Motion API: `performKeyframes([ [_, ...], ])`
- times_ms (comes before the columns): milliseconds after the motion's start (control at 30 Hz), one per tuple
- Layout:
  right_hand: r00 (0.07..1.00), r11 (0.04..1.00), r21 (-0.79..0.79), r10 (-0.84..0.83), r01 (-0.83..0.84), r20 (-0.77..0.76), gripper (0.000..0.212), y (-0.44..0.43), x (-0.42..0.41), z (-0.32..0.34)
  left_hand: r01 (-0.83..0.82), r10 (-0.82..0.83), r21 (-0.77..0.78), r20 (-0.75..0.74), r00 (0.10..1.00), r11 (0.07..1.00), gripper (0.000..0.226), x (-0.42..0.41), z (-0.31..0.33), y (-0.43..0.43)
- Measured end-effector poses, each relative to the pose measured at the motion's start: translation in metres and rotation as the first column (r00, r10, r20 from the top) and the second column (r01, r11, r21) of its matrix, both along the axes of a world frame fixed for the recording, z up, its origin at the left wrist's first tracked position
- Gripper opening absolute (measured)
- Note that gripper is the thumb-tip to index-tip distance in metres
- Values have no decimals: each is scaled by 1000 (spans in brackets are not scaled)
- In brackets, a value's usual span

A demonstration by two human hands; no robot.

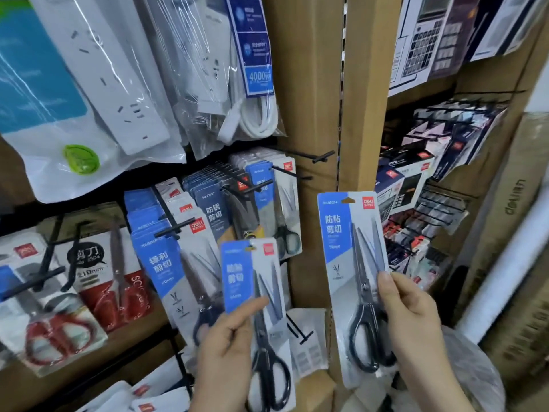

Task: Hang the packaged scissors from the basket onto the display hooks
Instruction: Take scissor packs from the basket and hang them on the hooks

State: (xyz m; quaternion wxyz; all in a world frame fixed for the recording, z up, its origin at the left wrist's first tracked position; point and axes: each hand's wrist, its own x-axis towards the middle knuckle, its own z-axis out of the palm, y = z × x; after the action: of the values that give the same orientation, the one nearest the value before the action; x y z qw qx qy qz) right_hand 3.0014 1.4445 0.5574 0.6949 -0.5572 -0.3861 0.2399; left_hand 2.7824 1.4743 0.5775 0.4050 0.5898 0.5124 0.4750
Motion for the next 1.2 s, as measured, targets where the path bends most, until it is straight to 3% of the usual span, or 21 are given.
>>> performKeyframes([
  [100,995,1000,0,-26,26,96,47,10,4,11,100,-106,-111,-44,993,989,57,10,-15,-5],
  [267,974,1000,-4,-14,16,228,46,39,2,22,215,-216,-115,5,976,970,9,34,-8,-15],
  [400,970,999,-51,22,-9,242,45,51,-2,13,214,-215,-112,4,977,970,33,38,-11,-8],
  [667,975,993,-108,70,-48,211,48,74,3,18,234,-233,-110,15,972,966,34,44,-8,0],
  [867,940,925,-233,330,-301,92,20,55,7,21,123,-122,-161,17,992,979,17,48,-9,12],
  [933,889,845,-291,455,-449,-51,34,34,3,16,93,-85,-184,51,995,979,14,48,-12,17],
  [1000,883,851,-239,446,-468,-142,55,26,0,7,106,-98,-191,51,994,976,13,48,-12,20],
  [1067,934,920,-169,341,-355,-104,62,32,0,3,112,-111,-193,15,994,975,16,44,-12,20],
  [1200,955,962,-95,267,-256,127,53,64,2,-4,27,-31,-159,-26,999,987,30,27,-12,16],
])
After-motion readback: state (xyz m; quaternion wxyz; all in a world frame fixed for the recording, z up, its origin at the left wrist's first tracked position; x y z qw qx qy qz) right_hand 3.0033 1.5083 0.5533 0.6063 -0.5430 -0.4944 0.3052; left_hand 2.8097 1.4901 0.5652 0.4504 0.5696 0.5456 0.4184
